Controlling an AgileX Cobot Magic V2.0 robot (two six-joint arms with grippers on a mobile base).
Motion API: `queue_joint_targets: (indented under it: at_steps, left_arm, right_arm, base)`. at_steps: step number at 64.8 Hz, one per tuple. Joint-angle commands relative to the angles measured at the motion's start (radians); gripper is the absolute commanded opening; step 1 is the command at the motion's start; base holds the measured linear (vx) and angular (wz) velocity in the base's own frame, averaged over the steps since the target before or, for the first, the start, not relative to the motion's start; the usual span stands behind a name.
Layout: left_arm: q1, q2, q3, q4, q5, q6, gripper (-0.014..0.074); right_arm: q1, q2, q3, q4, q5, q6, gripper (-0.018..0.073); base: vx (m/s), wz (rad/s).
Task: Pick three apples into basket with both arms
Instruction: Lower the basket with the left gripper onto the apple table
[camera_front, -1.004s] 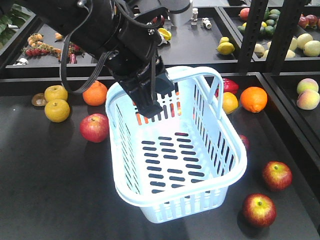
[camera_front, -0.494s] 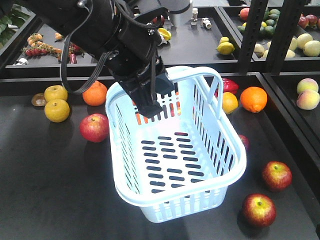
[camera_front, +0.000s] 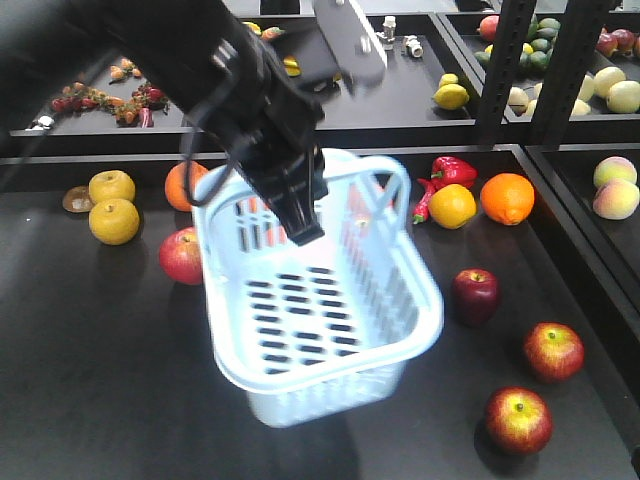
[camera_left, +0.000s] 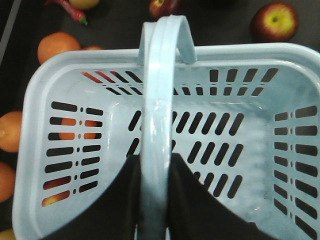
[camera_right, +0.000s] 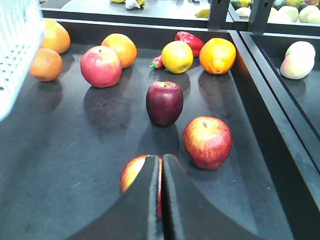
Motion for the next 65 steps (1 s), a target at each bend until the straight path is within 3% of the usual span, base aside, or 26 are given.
queue_joint_targets:
  at_steps: [1, 21, 41, 65]
  left_arm:
    - [-0.001, -0.003, -0.031, 0.026, -0.033, 0.011, 0.0]
    - [-0.001, 0.124, -0.03, -0.128, -0.033, 0.077, 0.0004]
    - [-0.001, 0.135, 0.104, -0.118, -0.034, 0.248, 0.0004]
    - [-0.001, 0.137, 0.14, -0.12, -0.068, 0.265, 0.0022]
  right_arm:
    - [-0.001, -0.012, 0.003, 0.003, -0.069, -0.001, -0.0004]
    - [-0.001, -0.012, 0.003, 0.003, -0.068, -0.001, -0.0004]
    - [-0.001, -0.012, 0.003, 0.003, -0.068, -0.001, -0.0004]
    - [-0.001, -0.012, 0.003, 0.003, -0.068, -0.001, -0.0004]
  base:
    - [0.0, 0.0]
    - [0.0, 0.0]
    - [0.0, 0.0]
    - [0.0, 0.0]
